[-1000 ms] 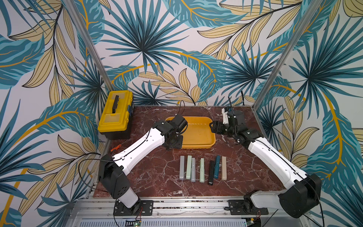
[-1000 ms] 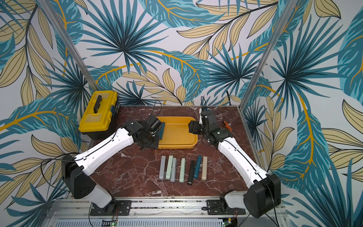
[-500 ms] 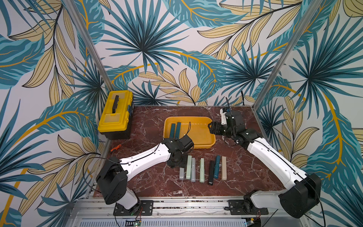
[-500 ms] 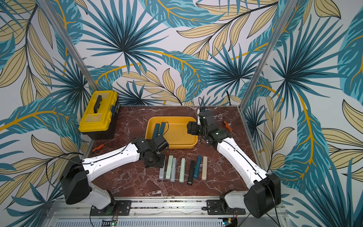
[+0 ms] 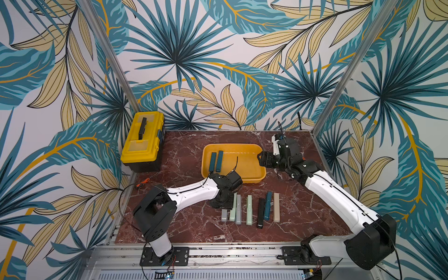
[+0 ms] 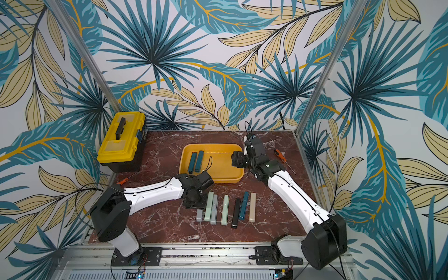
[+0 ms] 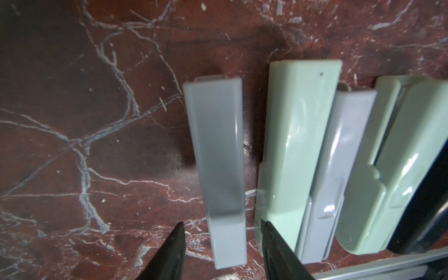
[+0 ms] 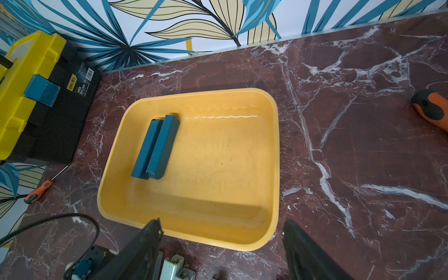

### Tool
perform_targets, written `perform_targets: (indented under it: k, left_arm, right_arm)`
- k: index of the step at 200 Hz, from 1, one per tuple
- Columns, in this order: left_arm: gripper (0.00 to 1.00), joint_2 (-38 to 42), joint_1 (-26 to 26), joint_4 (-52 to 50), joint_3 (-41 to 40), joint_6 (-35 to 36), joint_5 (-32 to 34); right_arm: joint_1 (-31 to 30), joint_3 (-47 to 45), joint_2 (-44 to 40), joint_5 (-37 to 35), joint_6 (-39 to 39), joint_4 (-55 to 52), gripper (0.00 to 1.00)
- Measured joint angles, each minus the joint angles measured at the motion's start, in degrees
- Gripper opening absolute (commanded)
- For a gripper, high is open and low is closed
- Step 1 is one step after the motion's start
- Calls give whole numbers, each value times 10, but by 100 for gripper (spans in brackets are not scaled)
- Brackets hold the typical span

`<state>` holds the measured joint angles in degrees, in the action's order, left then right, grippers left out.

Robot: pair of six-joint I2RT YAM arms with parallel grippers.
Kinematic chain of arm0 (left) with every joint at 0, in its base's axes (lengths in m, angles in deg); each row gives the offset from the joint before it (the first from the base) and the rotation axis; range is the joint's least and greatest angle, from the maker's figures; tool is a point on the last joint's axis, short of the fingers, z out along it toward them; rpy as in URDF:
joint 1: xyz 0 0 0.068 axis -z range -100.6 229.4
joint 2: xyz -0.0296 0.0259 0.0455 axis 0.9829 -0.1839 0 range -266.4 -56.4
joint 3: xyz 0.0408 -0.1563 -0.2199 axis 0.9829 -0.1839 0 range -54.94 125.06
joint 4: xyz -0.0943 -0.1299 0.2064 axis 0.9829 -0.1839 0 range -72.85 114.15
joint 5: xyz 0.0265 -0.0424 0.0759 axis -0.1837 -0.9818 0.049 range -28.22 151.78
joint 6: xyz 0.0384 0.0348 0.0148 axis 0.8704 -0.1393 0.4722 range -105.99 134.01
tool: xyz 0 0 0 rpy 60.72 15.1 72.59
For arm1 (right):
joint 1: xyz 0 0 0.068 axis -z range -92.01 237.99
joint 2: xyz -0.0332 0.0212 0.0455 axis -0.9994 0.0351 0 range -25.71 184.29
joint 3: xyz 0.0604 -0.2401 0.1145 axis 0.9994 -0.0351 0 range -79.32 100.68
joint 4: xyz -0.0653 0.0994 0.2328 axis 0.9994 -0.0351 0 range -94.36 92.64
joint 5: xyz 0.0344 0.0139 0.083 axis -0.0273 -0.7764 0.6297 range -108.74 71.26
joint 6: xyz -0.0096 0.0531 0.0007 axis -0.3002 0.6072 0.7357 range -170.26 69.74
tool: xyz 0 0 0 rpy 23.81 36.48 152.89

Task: Put the pruning pliers into the storage box
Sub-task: Pick up the pruning pliers from the center of the board.

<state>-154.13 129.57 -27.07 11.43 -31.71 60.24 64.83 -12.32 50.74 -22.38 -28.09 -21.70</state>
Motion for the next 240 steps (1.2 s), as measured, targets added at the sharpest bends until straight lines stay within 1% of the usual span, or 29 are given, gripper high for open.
perform_targets:
  k: [58, 105, 125, 144, 177, 217, 240]
  left_arm:
    - [51, -31, 0, 1, 0, 1, 6]
    - [47, -58, 0, 13, 0, 3, 7]
    - [42, -66, 0, 17, 0, 4, 7]
    - [33, -71, 0, 21, 0, 7, 6]
    - [24, -71, 0, 24, 1, 12, 5]
    - [25, -71, 0, 20, 3, 14, 7]
    - [26, -66, 0, -2, 9, 16, 16]
  right_arm:
    - [0, -3, 0, -2, -2, 0, 81]
    - [0, -3, 0, -4, -4, 0, 81]
    - [0, -3, 0, -6, -6, 0, 81]
    - [0, -3, 0, -6, -6, 0, 81]
    - [0, -3, 0, -6, -6, 0, 81]
    - [0, -3, 0, -7, -6, 0, 81]
    - [0, -3, 0, -7, -6, 0, 81]
